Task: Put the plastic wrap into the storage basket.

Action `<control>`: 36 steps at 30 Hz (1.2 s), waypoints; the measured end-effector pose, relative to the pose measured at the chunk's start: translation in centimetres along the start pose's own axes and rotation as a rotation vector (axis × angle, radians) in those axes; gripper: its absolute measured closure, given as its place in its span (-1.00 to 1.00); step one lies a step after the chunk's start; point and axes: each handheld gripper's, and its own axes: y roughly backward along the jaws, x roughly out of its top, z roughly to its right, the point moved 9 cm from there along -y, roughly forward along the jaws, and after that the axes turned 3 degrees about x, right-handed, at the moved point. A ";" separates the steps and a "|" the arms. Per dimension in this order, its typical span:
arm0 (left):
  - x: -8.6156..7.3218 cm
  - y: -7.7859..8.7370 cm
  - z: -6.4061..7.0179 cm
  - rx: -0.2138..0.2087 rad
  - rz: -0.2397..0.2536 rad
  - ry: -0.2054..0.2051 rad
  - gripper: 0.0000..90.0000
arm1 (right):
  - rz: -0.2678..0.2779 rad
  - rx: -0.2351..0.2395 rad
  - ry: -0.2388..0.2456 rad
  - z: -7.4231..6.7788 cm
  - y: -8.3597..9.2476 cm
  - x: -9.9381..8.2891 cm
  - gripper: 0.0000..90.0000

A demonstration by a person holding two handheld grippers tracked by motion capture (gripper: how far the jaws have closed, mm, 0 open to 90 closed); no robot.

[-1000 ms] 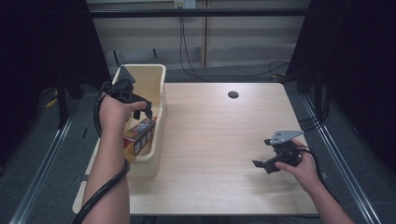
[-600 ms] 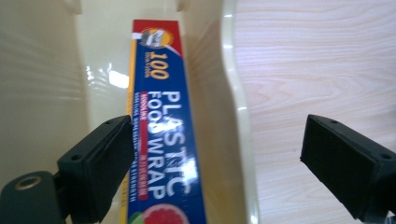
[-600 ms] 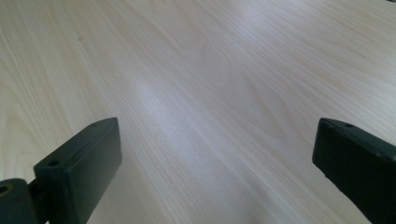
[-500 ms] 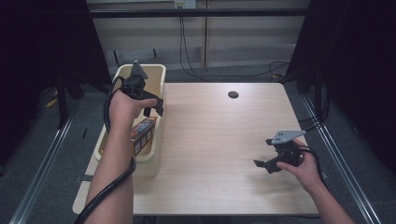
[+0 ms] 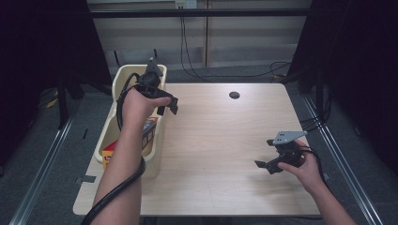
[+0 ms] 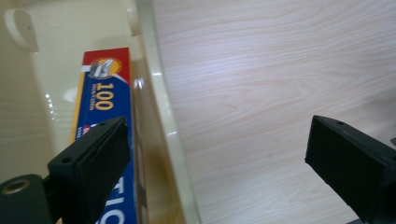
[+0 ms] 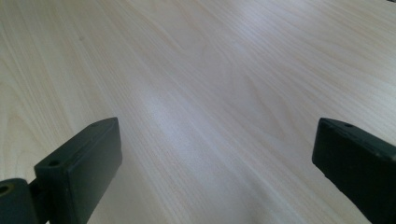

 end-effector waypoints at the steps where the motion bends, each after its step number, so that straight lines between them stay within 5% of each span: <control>1: 0.1 -0.1 0.2 -0.001 0.004 -0.011 -0.86 | 0.000 -0.001 0.000 0.0 0.0 0.0 -0.97; 23: 0.2 -2.6 5.3 -0.094 -0.004 -0.126 -0.84 | -0.003 -0.003 0.004 0.0 -0.2 0.0 -0.97; 36: -0.1 -3.8 7.1 -0.114 -0.001 -0.177 -0.84 | -0.004 0.000 0.004 0.0 -0.2 0.0 -0.97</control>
